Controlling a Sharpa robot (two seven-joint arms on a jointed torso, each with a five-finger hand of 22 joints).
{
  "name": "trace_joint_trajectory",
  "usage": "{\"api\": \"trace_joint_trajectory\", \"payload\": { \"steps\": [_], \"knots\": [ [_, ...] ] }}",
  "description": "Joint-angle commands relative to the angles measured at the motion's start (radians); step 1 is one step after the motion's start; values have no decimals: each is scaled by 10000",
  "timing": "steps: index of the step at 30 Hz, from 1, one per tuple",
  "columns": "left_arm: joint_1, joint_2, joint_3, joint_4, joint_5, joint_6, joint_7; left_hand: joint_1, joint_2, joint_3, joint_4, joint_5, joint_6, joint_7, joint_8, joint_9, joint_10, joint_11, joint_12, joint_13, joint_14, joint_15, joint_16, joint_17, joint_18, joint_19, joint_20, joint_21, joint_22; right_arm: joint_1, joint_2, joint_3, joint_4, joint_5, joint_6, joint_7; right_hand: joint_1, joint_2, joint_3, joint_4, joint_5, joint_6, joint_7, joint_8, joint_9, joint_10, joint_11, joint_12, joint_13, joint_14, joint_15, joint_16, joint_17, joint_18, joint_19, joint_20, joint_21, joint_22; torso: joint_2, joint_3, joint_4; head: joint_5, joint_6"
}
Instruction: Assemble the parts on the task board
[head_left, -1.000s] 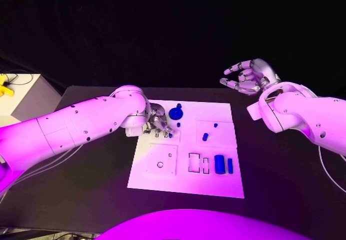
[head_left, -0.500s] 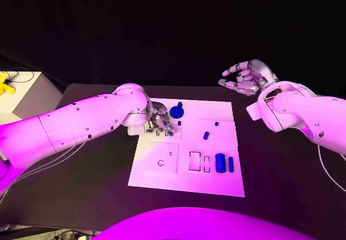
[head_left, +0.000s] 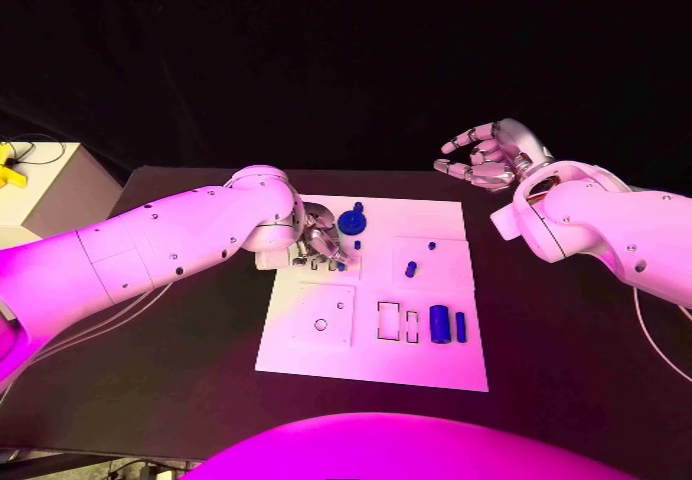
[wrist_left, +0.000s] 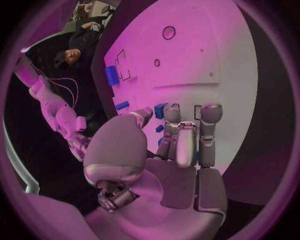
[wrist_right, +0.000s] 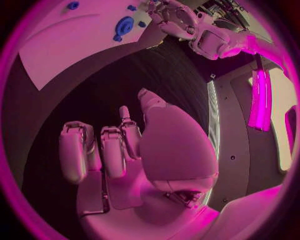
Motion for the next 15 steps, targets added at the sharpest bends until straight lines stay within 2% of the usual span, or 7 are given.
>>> {"api": "trace_joint_trajectory", "payload": {
  "steps": [1, 9, 15],
  "knots": [
    [9, 32, 1, -9, 66, 214, 104, 125, -8, 106, -2, 22, 15, -10, 73, 32, -59, -14, -22, 5, 22, 26, -11, 195, -136, -63, 31, 12, 11, -5, 5, 2, 8, -119, 159, 7, -79, 1, 30, 12, -43, -33, -16, -33, -4, -52, -21, -38, 1033, 847, 89, -37, 1908, 143, 492, 47, -40, 1633, -3, 5, -2, 9, 5],
    [9, 54, 1, -63, 57, 337, 74, 303, 61, 384, -23, 23, -18, -28, 102, 110, -61, -31, 1, 22, 26, 13, 4, 221, -138, -72, 24, 38, 41, -7, 2, -1, 19, -120, 172, 7, -79, 1, 30, 12, -43, -33, -16, -33, -4, -52, -21, -38, 1033, 847, 89, -37, 1908, 143, 492, 47, -40, 1633, 8, 4, -16, -17, 3],
    [9, 91, 0, -141, 53, 490, 79, 451, 65, 615, -42, 23, -45, -40, 113, 163, -77, -44, 3, 9, 21, 2, 4, 218, -135, -89, 16, 47, 40, -10, -2, -5, 31, -102, 193, 55, -99, 14, 29, 15, -63, -26, -17, -30, -2, -42, -23, -26, 1041, 845, 90, -42, 1901, 143, 492, 48, -41, 1633, 6, 11, 8, -44, -14]
  ]
}}
